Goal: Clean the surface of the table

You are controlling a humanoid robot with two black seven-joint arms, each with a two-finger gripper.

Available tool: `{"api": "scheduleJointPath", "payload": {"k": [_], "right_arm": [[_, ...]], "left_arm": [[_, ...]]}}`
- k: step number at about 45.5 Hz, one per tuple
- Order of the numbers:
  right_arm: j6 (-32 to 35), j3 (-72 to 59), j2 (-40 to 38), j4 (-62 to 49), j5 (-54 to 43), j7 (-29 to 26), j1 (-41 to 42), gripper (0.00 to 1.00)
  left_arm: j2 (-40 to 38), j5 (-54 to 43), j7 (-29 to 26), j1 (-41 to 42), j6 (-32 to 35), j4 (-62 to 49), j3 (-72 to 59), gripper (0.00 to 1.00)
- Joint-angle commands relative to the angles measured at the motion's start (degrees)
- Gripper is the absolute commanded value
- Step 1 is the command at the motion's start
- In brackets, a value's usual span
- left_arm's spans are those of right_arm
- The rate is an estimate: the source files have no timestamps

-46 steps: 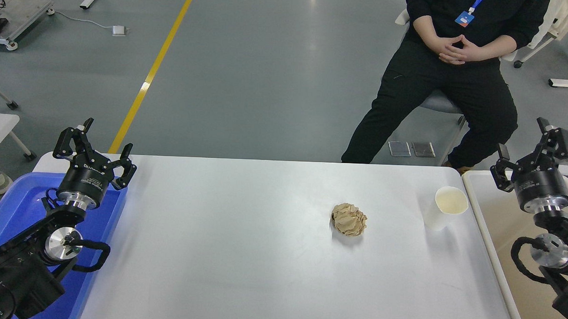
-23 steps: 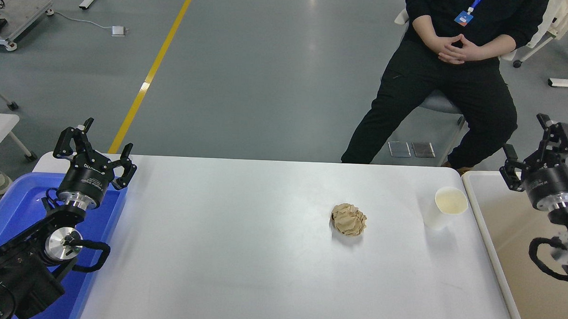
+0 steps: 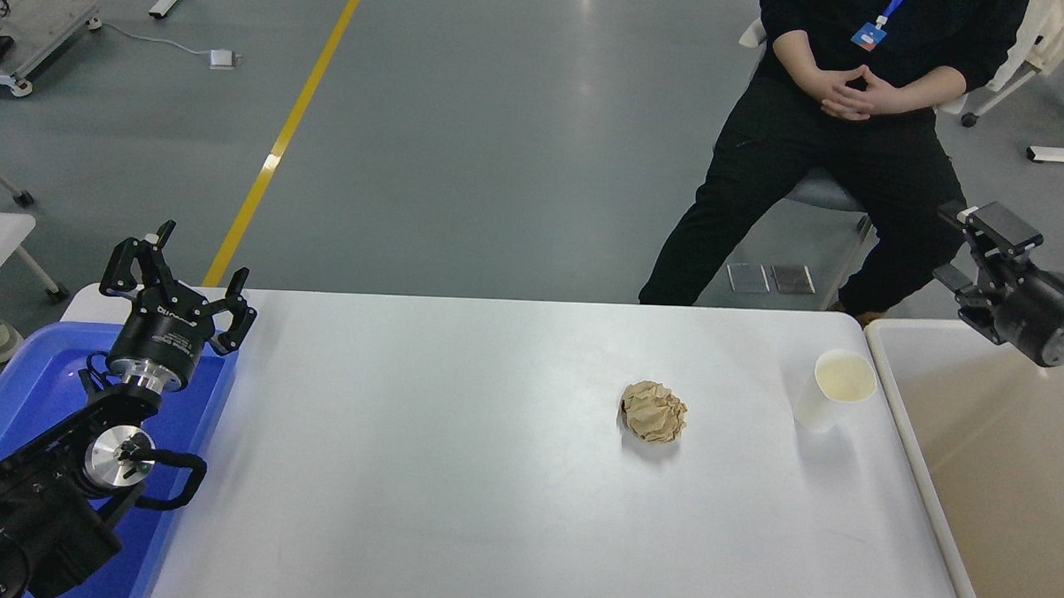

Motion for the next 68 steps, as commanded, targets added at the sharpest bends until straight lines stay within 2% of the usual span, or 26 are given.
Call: {"api": "scheduleJointPath", "payload": {"k": [1, 12, 22, 36, 46, 56, 65, 68], "right_arm": [[0.08, -6.96, -2.83, 0.35, -18.46, 0.27, 6.12, 0.99], [0.08, -7.04, -4.15, 1.06, -29.90, 0.45, 9.64, 0.99], [0.00, -8.53, -1.96, 1.06, -37.55, 0.54, 12.01, 0.99], [-2.46, -21.72, 5.78, 0.53, -39.93, 0.54, 14.39, 0.98], [-4.66, -26.46, 10.87, -2.10, -40.01, 0.54, 11.84, 0.98], [-8.09, -27.17, 17.64, -13.44, -39.93, 0.45, 4.20, 0.94], [-8.44, -27.17, 19.67, -16.35, -39.75, 0.45, 1.38, 0.93], [-8.44, -27.17, 20.02, -16.43, -39.75, 0.45, 0.85, 0.88]], "left_arm": [[-0.01, 0.00, 0.00, 0.00, 0.00, -0.05, 0.00, 1.00], [-0.01, 0.00, 0.00, 0.00, 0.00, 0.04, 0.00, 1.00], [-0.01, 0.00, 0.00, 0.00, 0.00, -0.05, 0.00, 1.00], [-0.01, 0.00, 0.00, 0.00, 0.00, -0.05, 0.00, 1.00], [-0.01, 0.00, 0.00, 0.00, 0.00, -0.05, 0.00, 1.00], [-0.01, 0.00, 0.00, 0.00, 0.00, -0.05, 0.00, 1.00], [-0.01, 0.00, 0.00, 0.00, 0.00, 0.04, 0.00, 1.00], [-0.01, 0.00, 0.00, 0.00, 0.00, -0.05, 0.00, 1.00]]}}
